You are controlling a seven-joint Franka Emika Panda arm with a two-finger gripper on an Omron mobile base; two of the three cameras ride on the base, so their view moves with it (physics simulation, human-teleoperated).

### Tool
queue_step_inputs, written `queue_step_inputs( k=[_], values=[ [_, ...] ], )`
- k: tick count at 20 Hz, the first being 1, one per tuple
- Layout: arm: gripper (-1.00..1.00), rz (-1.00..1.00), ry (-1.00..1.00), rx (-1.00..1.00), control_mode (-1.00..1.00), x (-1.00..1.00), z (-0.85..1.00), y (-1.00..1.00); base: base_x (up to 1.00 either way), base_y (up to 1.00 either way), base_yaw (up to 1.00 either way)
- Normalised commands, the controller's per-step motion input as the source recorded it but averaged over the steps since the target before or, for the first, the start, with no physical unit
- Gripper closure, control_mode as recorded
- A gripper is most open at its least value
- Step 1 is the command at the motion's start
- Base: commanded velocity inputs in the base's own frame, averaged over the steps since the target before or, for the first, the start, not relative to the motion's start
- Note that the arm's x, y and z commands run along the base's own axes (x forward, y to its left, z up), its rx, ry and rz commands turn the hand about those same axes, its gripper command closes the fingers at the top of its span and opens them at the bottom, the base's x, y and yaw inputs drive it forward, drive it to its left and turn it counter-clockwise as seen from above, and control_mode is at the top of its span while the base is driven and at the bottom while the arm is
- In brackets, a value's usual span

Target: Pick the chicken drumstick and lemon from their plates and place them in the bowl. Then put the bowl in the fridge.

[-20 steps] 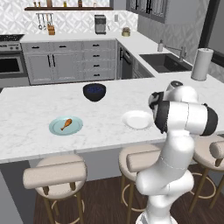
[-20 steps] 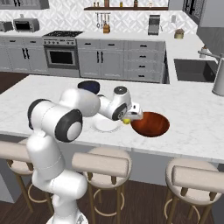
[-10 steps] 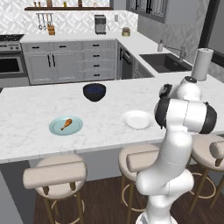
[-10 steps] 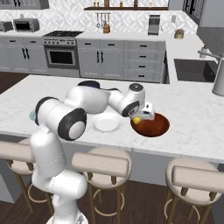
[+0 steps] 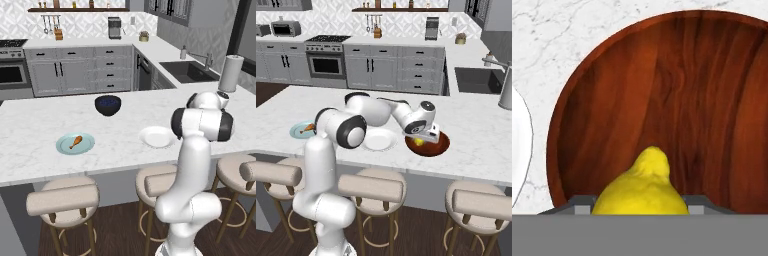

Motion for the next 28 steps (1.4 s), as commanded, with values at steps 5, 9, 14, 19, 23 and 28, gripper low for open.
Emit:
queue_step_inputs(
  k=[5, 9, 14, 19, 23, 28],
  values=[
    [-1.00, -0.02, 0.09, 0.00, -1.00, 0.47, -0.44, 0.04, 0.00, 0.00, 0.00],
    [-1.00, -0.01, 0.01, 0.01, -1.00, 0.06, -0.03, 0.08, 0.00, 0.00, 0.00],
    [-1.00, 0.00, -0.01, -0.01, -1.00, 0.00, 0.02, 0.29, 0.00, 0.00, 0.00],
    [-1.00, 0.00, -0.06, -0.01, -1.00, -0.48, 0.27, 0.35, 0.00, 0.00, 0.00],
    [-1.00, 0.00, -0.01, 0.00, -1.00, -0.75, 0.42, 0.70, 0.00, 0.00, 0.00],
    [-1.00, 0.00, -0.01, -0.02, -1.00, -0.73, 0.44, 0.84, 0.00, 0.00, 0.00]
  ],
)
